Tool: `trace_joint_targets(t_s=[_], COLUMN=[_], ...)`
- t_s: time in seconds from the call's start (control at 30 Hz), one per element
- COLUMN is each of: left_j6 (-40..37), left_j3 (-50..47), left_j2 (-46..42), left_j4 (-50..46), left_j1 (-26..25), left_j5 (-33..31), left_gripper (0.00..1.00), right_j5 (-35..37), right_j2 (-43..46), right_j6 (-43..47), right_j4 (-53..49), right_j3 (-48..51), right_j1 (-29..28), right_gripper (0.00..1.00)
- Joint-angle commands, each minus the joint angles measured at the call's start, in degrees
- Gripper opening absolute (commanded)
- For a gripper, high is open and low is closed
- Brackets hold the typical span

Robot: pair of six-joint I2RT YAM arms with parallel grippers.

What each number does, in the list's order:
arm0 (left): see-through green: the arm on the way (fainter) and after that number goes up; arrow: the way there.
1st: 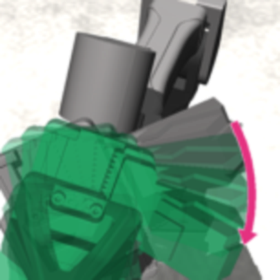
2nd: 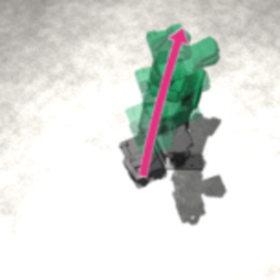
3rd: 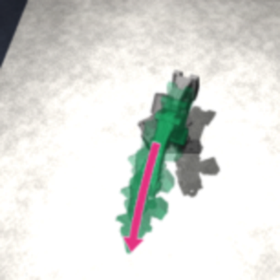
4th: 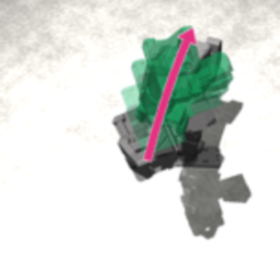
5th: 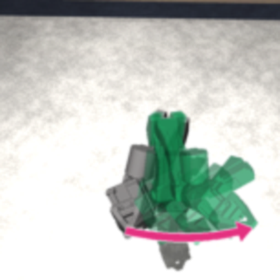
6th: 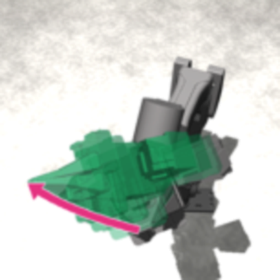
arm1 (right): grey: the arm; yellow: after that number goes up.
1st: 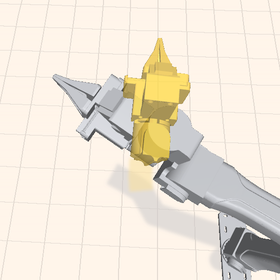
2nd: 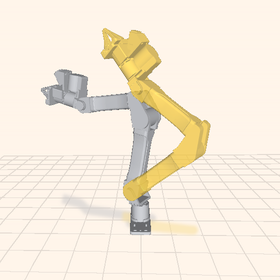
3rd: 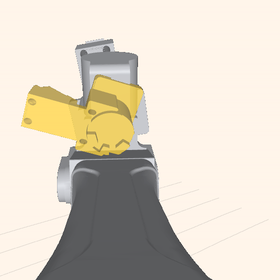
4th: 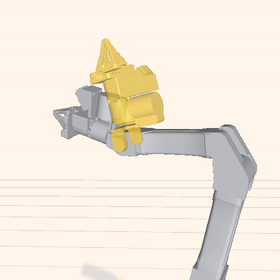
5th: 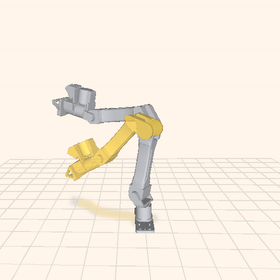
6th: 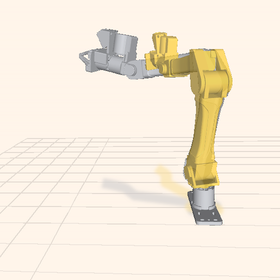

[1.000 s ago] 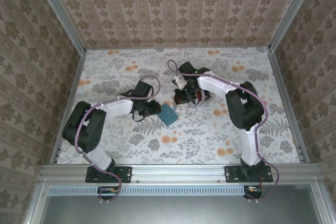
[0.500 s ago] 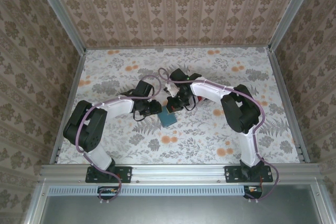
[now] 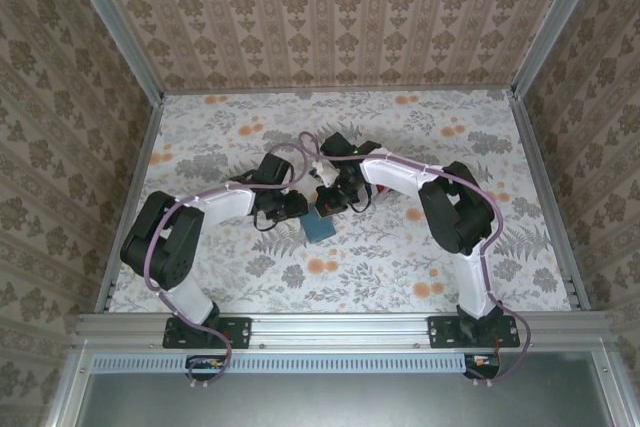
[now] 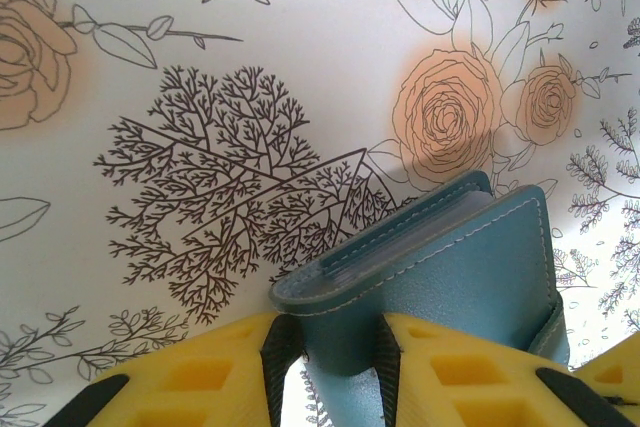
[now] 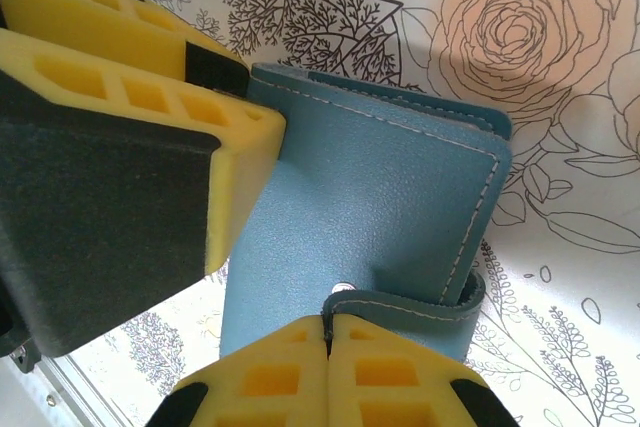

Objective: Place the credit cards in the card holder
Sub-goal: Close the button on the card holder.

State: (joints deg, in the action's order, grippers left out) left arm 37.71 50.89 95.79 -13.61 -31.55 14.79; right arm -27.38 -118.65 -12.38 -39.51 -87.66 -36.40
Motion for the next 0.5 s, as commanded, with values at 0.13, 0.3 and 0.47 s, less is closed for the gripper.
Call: trace_joint_targets(t_s=[0.13, 0.3, 0.47], left_j6=[-0.8, -0.5, -0.4], left_j3=[0.6, 0.4, 0.3], left_j2=[1.6, 1.5, 1.4], left_j4=[-1.0, -0.8, -0.7], left_j1=[-0.6, -0.6, -0.6], left_j5=[-0.7, -0.7, -0.6], left_gripper=[0.32, 0.32, 0.31], right_j5=[-0.3, -1.4, -3.5], right_j2=[-1.6, -2.0, -1.6], right_j6=[-0.2, -0.6, -1.9], right_j4=[-1.8, -0.8, 1.2], right_j3=[-1.5, -1.4, -1.3], right_j1=[-0.6, -1.0, -1.2], right_gripper=[0.02, 0.02, 0.02])
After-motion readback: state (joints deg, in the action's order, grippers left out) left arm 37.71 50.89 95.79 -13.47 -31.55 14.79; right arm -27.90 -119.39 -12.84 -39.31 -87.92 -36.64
